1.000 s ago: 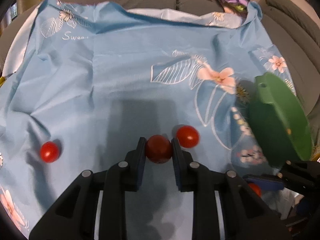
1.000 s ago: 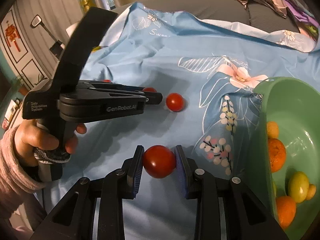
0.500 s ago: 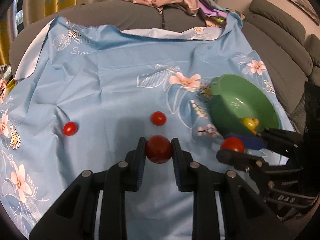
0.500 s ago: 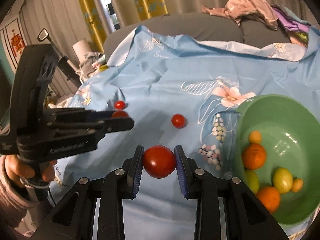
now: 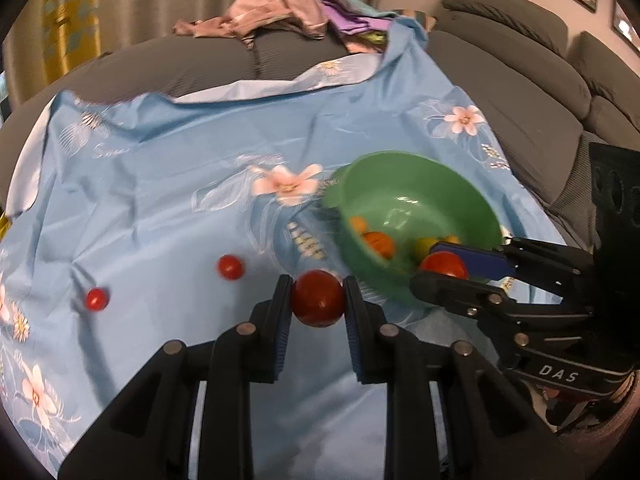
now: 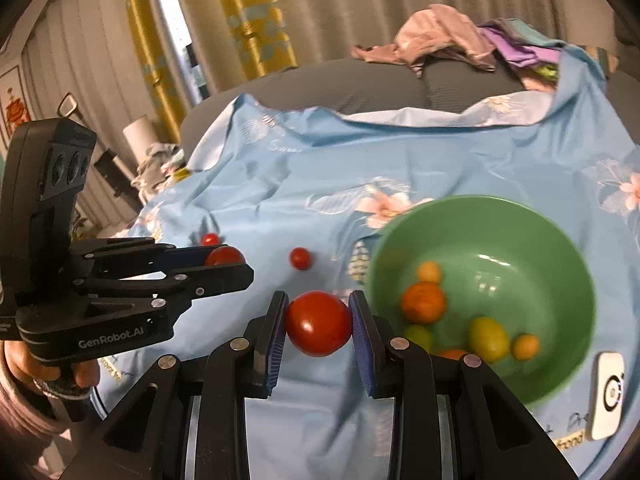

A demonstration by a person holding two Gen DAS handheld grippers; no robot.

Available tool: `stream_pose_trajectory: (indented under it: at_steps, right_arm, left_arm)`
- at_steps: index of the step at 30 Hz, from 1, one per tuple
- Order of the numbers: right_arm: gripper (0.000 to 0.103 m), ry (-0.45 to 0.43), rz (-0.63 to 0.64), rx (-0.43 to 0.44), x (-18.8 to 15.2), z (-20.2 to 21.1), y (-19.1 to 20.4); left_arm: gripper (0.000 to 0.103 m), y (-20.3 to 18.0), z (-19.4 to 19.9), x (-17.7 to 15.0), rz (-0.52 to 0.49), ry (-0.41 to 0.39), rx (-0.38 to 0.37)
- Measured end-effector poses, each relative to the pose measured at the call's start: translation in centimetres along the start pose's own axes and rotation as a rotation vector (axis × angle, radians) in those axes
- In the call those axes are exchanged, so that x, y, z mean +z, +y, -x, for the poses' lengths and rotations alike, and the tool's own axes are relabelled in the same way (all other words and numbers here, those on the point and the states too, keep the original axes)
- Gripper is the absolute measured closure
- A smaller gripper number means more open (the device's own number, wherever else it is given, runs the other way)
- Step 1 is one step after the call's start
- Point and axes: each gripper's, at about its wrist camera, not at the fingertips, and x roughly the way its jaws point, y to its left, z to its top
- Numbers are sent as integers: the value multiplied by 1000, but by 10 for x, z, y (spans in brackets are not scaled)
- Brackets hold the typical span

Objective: Organize fruits
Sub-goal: 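Carry both cherry tomatoes over the green bowl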

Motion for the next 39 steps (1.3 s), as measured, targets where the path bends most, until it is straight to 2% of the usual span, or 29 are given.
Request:
stream_pose_trajectory:
  at_steps: [11, 20, 39]
  right_arm:
    - [70, -53, -81, -66, -2, 24, -43]
    - [70, -48, -146, -114, -7, 23, -72]
    - [70, -26, -199, -135, -13, 11, -101]
  left_arm:
    - [78, -46, -14, 21, -99, 10, -61]
    - [78, -72, -41, 35, -147, 41, -99]
    - [78, -81, -83, 35, -189, 120, -103]
